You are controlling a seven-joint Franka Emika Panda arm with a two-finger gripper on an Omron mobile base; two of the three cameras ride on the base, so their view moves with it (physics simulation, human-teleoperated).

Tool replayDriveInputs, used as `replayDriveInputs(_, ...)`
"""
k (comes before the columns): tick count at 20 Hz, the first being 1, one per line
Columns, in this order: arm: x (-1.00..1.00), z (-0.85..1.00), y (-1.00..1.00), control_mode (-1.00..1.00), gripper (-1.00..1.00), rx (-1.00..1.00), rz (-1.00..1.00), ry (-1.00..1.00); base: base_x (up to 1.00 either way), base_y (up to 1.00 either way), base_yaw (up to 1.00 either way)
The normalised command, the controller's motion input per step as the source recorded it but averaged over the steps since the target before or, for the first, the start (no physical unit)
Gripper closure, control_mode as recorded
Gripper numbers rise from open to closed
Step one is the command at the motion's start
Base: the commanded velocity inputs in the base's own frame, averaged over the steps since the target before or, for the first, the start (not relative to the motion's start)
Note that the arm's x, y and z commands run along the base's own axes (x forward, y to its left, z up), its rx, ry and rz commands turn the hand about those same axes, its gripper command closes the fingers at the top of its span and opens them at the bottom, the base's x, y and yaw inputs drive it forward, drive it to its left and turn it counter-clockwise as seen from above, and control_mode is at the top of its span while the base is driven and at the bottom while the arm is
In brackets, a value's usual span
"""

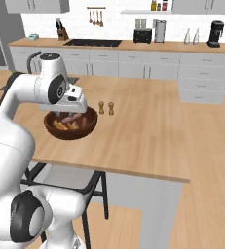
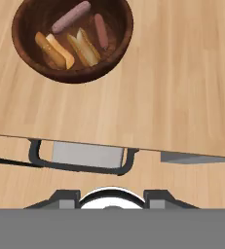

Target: Place one bun and one sausage from the bowl on each plate.

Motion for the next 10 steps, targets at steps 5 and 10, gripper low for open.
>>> replayDriveInputs(5, 0.43, 0.00, 0.33, -1.00, -1.00, 0.00, 0.01, 0.01, 0.00, 0.00, 0.00)
replayDriveInputs(10, 0.86, -0.01, 0.64, -1.00, -1.00, 0.00, 0.14, 0.09, 0.00, 0.00, 0.00)
